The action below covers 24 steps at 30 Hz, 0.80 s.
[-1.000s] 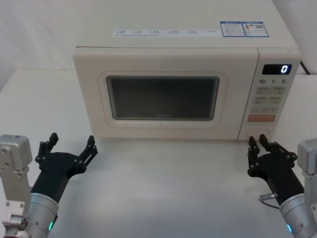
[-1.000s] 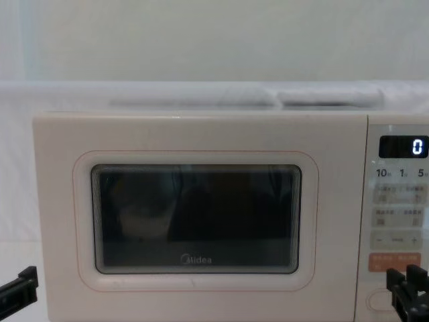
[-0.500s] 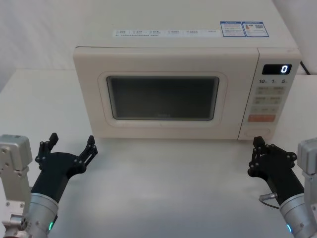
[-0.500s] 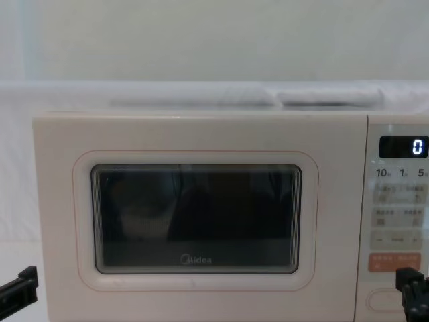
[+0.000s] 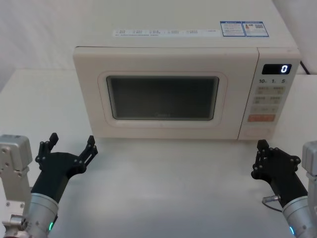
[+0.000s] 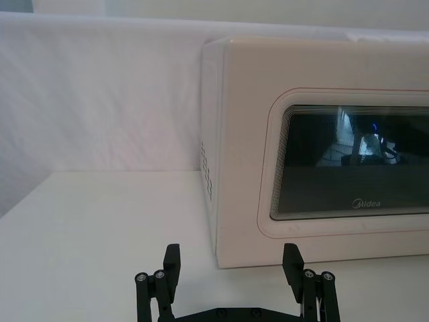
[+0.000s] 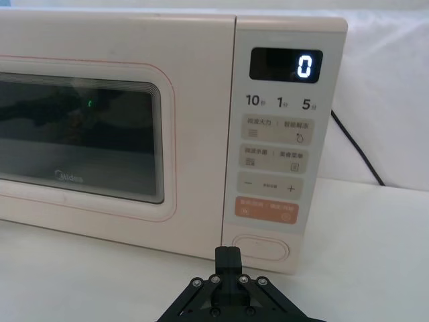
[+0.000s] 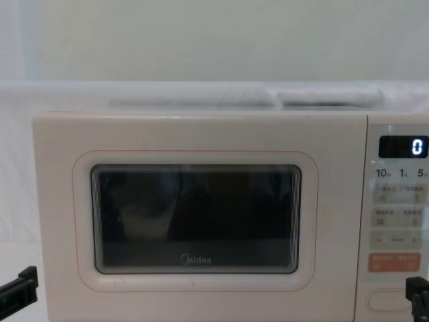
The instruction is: Press the button to open the microwave door with one hand; close the microwave door with the other hand.
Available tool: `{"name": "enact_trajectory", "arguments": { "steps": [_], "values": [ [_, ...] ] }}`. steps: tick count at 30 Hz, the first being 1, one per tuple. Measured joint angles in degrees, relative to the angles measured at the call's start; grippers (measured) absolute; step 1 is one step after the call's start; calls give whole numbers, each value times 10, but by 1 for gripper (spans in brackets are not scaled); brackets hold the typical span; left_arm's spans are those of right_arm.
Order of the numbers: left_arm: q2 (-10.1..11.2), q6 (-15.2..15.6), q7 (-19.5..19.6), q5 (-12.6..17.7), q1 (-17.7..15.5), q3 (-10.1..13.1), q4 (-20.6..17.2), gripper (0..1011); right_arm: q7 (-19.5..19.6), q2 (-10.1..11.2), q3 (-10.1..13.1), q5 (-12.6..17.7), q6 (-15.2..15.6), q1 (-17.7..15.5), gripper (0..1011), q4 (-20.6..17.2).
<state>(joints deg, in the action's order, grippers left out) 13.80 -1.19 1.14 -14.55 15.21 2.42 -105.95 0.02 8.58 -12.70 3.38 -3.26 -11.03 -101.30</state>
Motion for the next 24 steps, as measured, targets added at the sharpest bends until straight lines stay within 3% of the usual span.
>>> {"name": "enact_trajectory", "arguments": {
  "steps": [24],
  "values": [
    [0,0,0,0,0,0,0,1001,-50,-35,25,-8,19,62,0,85]
  ]
}}
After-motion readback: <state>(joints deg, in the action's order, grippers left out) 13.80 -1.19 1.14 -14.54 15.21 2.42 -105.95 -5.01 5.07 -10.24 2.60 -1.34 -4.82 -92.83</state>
